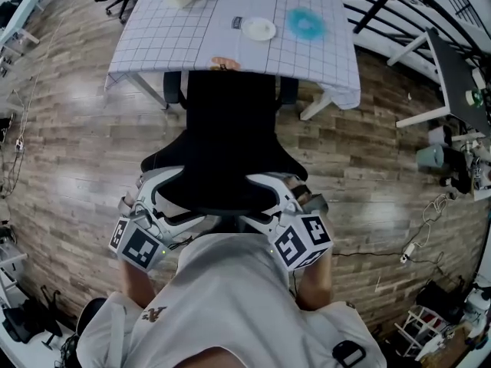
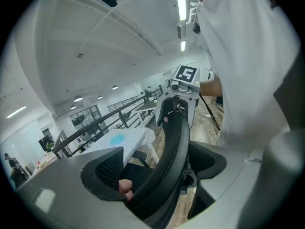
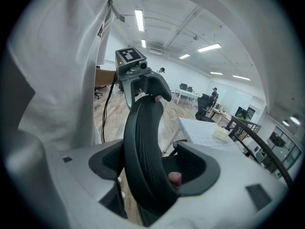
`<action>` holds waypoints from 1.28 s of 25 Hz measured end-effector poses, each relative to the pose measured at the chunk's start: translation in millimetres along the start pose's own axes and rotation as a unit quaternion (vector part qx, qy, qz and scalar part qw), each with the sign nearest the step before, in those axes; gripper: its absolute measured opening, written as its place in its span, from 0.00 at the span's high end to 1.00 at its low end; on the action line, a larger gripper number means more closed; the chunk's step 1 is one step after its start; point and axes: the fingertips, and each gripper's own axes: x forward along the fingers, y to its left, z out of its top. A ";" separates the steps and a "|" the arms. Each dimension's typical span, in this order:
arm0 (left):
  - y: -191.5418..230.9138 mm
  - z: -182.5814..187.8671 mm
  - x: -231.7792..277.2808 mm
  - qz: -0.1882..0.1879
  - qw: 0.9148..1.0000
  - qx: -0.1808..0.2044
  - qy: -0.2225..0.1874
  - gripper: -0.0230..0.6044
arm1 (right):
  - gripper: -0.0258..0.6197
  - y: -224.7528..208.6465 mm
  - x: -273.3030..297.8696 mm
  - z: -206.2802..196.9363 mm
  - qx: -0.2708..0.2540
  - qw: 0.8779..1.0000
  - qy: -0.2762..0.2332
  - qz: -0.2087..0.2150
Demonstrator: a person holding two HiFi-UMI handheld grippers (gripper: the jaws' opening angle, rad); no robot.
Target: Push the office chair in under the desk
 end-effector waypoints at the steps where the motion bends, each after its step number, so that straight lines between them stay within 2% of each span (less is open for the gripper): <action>1: 3.1 -0.3 0.9 0.001 1.000 0.000 0.000 0.30 | 0.46 -3.0 0.9 -0.2 0.000 1.000 -0.001 0.000; 16: 37.1 -3.2 17.8 0.006 1.000 -0.001 0.000 0.29 | 0.46 -40.3 8.8 -7.4 -0.014 1.000 -0.006 -0.011; 32: 70.7 -13.2 23.7 -0.003 1.000 0.003 -0.004 0.29 | 0.46 -71.6 24.9 -5.6 -0.004 1.000 -0.001 -0.021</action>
